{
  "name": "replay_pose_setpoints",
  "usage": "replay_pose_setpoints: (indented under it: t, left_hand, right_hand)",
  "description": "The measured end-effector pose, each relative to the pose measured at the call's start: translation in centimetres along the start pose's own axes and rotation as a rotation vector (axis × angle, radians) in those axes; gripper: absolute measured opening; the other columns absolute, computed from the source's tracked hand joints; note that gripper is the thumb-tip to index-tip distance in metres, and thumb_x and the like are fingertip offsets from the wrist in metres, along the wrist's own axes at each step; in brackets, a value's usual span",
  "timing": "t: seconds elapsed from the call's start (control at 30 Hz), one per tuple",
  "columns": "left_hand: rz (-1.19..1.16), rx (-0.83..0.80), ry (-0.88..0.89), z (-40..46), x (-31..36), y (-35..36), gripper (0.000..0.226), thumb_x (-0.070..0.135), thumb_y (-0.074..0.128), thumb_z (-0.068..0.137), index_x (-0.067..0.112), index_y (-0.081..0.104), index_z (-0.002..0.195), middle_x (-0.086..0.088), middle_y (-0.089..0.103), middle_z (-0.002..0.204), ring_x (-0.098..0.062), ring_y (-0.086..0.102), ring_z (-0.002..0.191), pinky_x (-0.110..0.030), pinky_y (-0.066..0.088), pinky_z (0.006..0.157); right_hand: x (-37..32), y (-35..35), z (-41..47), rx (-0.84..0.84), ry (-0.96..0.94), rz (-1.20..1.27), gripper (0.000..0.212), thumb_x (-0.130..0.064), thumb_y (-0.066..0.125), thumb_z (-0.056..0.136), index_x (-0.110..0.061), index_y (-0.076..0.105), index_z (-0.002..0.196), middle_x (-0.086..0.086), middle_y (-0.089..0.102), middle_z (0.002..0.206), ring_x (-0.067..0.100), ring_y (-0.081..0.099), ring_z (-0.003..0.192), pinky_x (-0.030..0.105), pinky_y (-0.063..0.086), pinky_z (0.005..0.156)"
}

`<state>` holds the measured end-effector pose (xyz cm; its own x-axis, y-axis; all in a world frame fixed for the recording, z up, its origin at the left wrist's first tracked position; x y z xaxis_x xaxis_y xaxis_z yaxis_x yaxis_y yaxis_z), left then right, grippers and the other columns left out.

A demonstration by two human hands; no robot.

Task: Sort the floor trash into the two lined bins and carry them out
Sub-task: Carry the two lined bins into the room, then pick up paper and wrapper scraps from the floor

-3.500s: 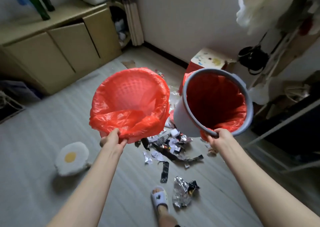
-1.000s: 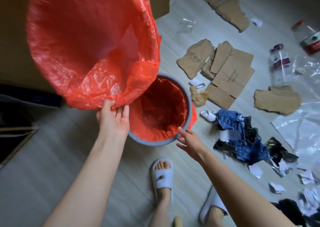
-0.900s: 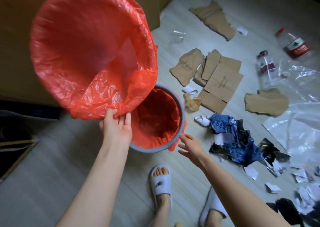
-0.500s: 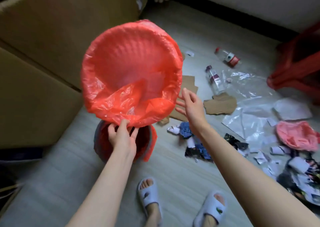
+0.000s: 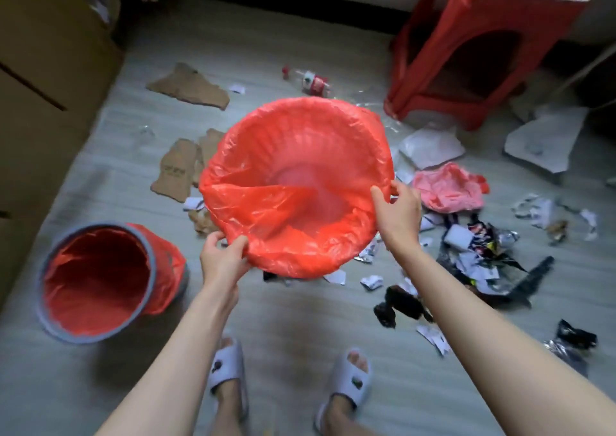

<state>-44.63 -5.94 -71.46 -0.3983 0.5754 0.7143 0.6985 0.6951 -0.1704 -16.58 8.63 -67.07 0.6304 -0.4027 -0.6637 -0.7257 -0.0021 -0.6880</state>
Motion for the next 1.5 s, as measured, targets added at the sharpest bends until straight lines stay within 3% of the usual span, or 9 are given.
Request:
replay_pose_setpoints:
  t: [0.13, 0.27, 0.5, 0.7, 1.0, 1.2, 1.37, 1.43, 1.5]
  left_hand:
    - [0.228, -0.081, -0.015, -0.2, -5.6, 4.2, 0.024, 0.0, 0.054, 0.081, 0.023, 0.048, 0.08, -0.007, 0.054, 0.077, -0.007, 0.051, 0.05, -0.015, 0.048, 0.041]
    - [0.346, -0.167, -0.111, 0.1, -12.9, 5.9, 0.02, 0.002, 0.054, 0.082, 0.017, 0.049, 0.093, -0.007, 0.054, 0.073, -0.013, 0.049, 0.056, -0.021, 0.05, 0.045]
    - [0.55, -0.177, -0.236, 0.6, -21.8, 3.2, 0.021, 0.001, 0.054, 0.084, 0.019, 0.047, 0.076, -0.009, 0.055, 0.071, -0.019, 0.05, 0.055, -0.022, 0.051, 0.042]
    - [0.597, -0.277, -0.29, 3.5, -25.4, 5.1, 0.029, -0.009, 0.045, 0.086, 0.015, 0.049, 0.102, -0.008, 0.054, 0.067, -0.015, 0.049, 0.052, -0.023, 0.05, 0.046]
    - [0.431, -0.278, -0.007, 10.9, -22.7, 11.7, 0.033, -0.002, 0.051, 0.087, 0.012, 0.052, 0.117, -0.013, 0.063, 0.092, -0.021, 0.056, 0.07, -0.038, 0.05, 0.072]
    - [0.247, -0.362, 0.202, 16.0, -17.9, 16.4, 0.028, 0.012, 0.054, 0.093, 0.018, 0.055, 0.12, 0.003, 0.064, 0.082, -0.005, 0.062, 0.066, -0.017, 0.053, 0.053]
    - [0.111, -0.345, 0.34, 19.5, -15.8, 18.1, 0.02, 0.018, 0.055, 0.093, 0.021, 0.062, 0.112, 0.003, 0.066, 0.08, -0.01, 0.061, 0.07, -0.024, 0.053, 0.064]
    - [0.043, -0.347, 0.341, 20.0, -15.7, 18.0, 0.023, 0.019, 0.055, 0.093, 0.018, 0.061, 0.115, -0.001, 0.066, 0.086, -0.01, 0.062, 0.071, -0.023, 0.053, 0.066]
    - [0.002, -0.344, 0.355, 20.2, -15.5, 17.5, 0.014, 0.02, 0.054, 0.093, 0.022, 0.065, 0.102, -0.001, 0.063, 0.08, -0.01, 0.056, 0.065, -0.023, 0.048, 0.061]
  right_hand:
    - [8.1, -2.1, 0.6, -0.011, 0.048, -0.044, 0.029, -0.021, 0.051, 0.088, -0.009, 0.06, 0.114, 0.013, 0.062, 0.113, 0.032, 0.054, 0.11, 0.037, 0.041, 0.093]
    - [16.0, -2.1, -1.4, 0.013, 0.214, -0.073, 0.029, -0.017, 0.045, 0.094, -0.006, 0.053, 0.119, 0.019, 0.06, 0.118, 0.038, 0.052, 0.112, 0.039, 0.039, 0.091]
    - [28.3, 2.4, -5.6, -0.208, 0.507, -0.264, 0.025, -0.013, 0.046, 0.086, -0.004, 0.062, 0.103, 0.024, 0.062, 0.113, 0.04, 0.056, 0.107, 0.038, 0.044, 0.083]
    - [33.1, 5.5, -6.2, -0.194, 0.615, -0.253, 0.025, -0.012, 0.046, 0.087, -0.003, 0.06, 0.106, 0.022, 0.062, 0.113, 0.039, 0.055, 0.108, 0.038, 0.044, 0.086]
    - [32.1, 8.5, 2.1, -0.035, 0.467, -0.047, 0.025, -0.015, 0.05, 0.091, -0.007, 0.059, 0.113, 0.017, 0.063, 0.115, 0.036, 0.055, 0.111, 0.036, 0.041, 0.092]
    - [29.1, 10.2, 8.6, 0.056, 0.305, 0.091, 0.02, -0.019, 0.052, 0.088, -0.011, 0.063, 0.103, 0.016, 0.067, 0.105, 0.036, 0.058, 0.104, 0.041, 0.046, 0.09]
    - [27.5, 11.8, 11.3, 0.089, 0.228, 0.139, 0.01, -0.021, 0.05, 0.084, -0.016, 0.058, 0.086, 0.01, 0.06, 0.089, 0.037, 0.058, 0.096, 0.045, 0.051, 0.084]
    - [27.4, 12.3, 11.8, 0.059, 0.216, 0.149, 0.008, -0.019, 0.05, 0.083, -0.015, 0.057, 0.086, 0.009, 0.058, 0.087, 0.033, 0.056, 0.09, 0.038, 0.05, 0.079]
    - [27.3, 12.9, 11.7, 0.016, 0.196, 0.212, 0.01, -0.021, 0.054, 0.083, -0.013, 0.06, 0.086, 0.011, 0.063, 0.087, 0.031, 0.059, 0.086, 0.036, 0.05, 0.075]
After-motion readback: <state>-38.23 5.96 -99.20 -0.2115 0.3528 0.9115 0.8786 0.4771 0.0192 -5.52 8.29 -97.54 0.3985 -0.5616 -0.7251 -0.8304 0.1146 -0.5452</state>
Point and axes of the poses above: each hand's wrist, its own z-axis towards the middle knuckle, its own y-axis out of the palm, x = y × z, the point moved 8 cm from there along z, towards the middle knuckle
